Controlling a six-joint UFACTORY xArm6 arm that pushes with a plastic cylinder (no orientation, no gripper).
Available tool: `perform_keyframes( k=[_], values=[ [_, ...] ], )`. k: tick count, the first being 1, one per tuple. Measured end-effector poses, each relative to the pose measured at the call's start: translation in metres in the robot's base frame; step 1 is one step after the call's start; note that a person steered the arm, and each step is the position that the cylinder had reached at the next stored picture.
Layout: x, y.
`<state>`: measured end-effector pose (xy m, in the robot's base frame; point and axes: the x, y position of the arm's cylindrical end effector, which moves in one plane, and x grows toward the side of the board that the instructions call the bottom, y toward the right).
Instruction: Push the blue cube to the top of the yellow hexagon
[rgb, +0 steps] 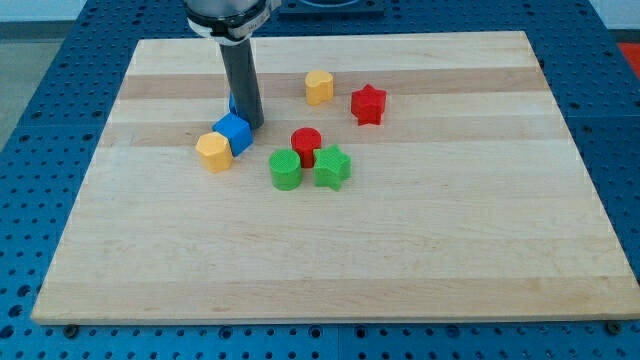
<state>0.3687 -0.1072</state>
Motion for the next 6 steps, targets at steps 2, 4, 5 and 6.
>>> perform_keyframes(
  k=[2, 4, 5, 6],
  values=[
    [0.000, 0.030],
    [0.017, 0.018],
    [0.017, 0.010],
    [0.017, -0.004]
  ],
)
